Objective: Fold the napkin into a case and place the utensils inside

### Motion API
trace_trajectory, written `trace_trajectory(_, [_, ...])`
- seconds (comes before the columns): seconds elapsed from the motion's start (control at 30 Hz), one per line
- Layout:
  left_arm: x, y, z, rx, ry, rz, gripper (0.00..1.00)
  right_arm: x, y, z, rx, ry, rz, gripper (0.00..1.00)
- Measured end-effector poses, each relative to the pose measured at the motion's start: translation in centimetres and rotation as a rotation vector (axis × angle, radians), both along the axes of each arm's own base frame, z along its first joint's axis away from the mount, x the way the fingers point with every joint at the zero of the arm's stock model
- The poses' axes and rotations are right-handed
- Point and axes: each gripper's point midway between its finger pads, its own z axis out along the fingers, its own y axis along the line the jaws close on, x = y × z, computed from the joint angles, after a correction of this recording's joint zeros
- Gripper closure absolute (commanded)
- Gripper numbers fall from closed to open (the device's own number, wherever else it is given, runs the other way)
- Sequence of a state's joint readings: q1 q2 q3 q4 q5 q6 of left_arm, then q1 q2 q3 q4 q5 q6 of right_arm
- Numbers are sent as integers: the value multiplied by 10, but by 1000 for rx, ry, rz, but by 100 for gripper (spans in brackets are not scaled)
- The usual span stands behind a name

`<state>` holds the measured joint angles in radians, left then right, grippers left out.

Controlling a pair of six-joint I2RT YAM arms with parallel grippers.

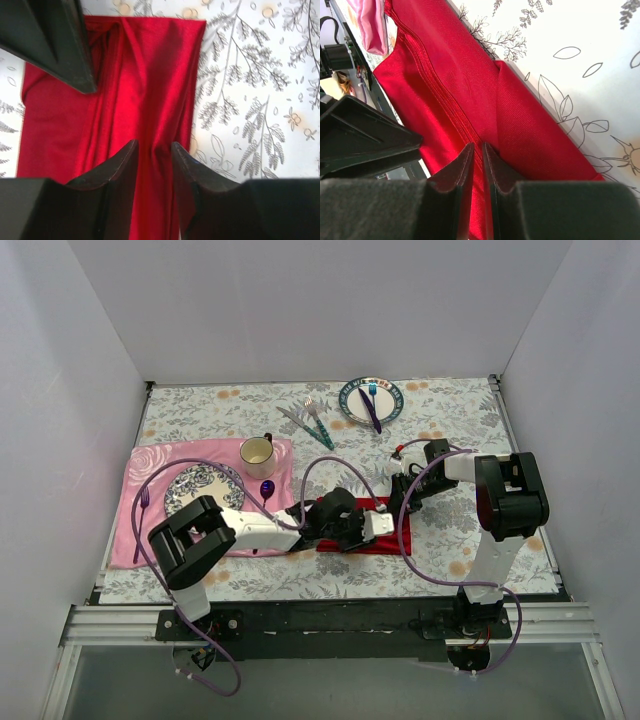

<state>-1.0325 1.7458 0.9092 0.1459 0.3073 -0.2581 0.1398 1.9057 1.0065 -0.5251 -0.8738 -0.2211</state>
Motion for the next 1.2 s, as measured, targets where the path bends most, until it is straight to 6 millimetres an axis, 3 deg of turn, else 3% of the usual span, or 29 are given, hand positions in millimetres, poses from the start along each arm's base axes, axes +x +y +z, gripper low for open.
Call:
trace_trajectory(0.23, [-20,14,-22,52,-64,-64,64,0,0,0,0,0,0,79])
trace_trajectory(0.47, [-21,13,-22,58,-147,-102,88,-1,0,0,1,-8,9,79])
trace_trajectory(0.67, [-20,14,-23,67,-157,-96,100,-2,1,0,6,-25,29,79])
trace_trajectory(0.77, [-21,14,-22,68,-140,-89,100,-2,1,0,7,-37,39,79])
trace_trajectory(0.97, [-14,6,-3,34,-42,-56,100,-5,1,0,3,-53,61,79])
trace_trajectory(1.2, [23,3,32,-43,67,28,100,-5,0,0,3,-71,75,79])
